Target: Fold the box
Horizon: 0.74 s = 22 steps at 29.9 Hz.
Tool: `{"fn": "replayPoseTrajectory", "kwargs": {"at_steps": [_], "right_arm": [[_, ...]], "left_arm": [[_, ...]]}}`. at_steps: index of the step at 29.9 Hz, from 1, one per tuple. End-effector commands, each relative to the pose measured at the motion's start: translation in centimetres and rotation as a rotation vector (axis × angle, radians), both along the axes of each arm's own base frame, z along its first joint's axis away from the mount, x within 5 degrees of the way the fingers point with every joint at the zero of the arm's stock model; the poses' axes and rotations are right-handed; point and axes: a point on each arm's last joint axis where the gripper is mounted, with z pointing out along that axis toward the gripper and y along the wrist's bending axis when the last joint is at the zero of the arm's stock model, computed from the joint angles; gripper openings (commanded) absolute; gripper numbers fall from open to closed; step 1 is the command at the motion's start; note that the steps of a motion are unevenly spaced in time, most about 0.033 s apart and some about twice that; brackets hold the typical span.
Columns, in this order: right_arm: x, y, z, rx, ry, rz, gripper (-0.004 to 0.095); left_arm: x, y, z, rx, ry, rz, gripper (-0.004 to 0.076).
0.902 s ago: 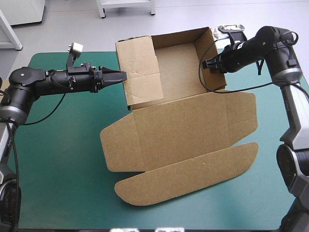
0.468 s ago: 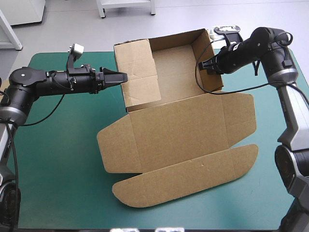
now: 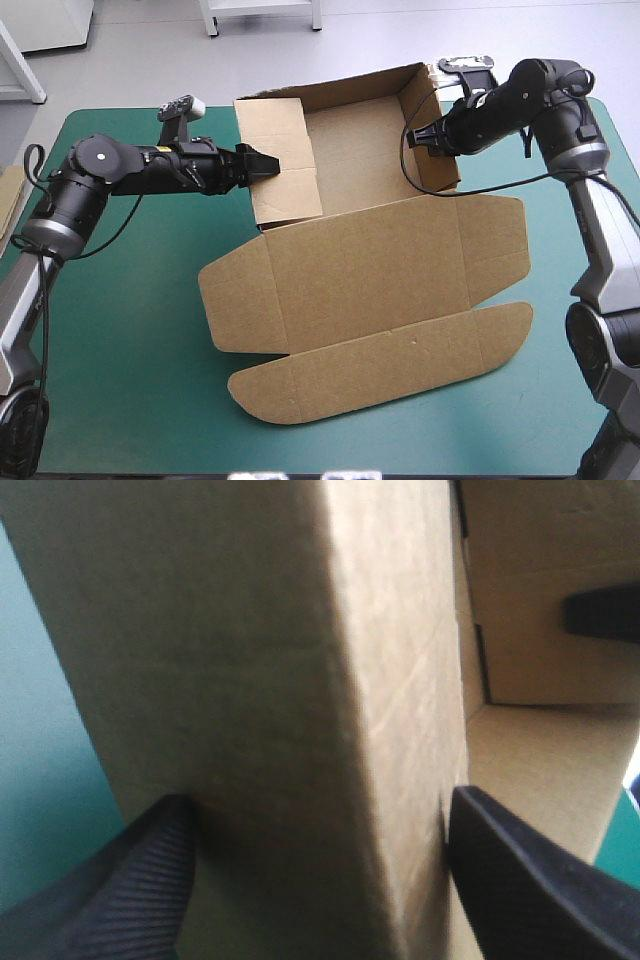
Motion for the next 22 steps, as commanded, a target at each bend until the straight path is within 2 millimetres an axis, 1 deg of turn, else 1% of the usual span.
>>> {"fn": "replayPoseTrajectory", "kwargs": {"at_steps": [1,3,6,10,14,17,22], "right_arm": [[-1.7,0.1,3.0,0.069,-0.065,0.001,-0.0003],[-1.7,0.1,3.0,0.07,-0.064,0.0,0.0002],[-1.7,0.0,2.9,0.068,-0.063,-0.008,0.0002],[-1.7,0.0,2.9,0.059,-0.063,-0.015,0.0002],[-1.8,0.4,2.7,-0.005,-0.07,-0.037,0.0002],[-2.0,1.3,2.7,-0.025,-0.079,-0.023,0.0002],[-2.3,2.4,2.7,-0.051,-0.093,-0.012,0.0001]], "left_arm": [[-0.8,-1.4,3.3,-0.011,-0.093,0.092,0.0494],[-0.7,-2.3,3.8,0.022,-0.104,0.118,0.0478],[-0.3,-3.4,3.6,0.114,-0.066,0.145,0.0478],[-0.1,-4.4,3.7,0.226,-0.042,0.172,0.047],[-0.2,-4.7,4.7,0.282,-0.069,0.216,0.0442],[0.1,-4.9,4.4,0.326,-0.056,0.218,0.0442],[0.6,-5.0,2.9,0.381,0.02,0.208,0.0442]]}}
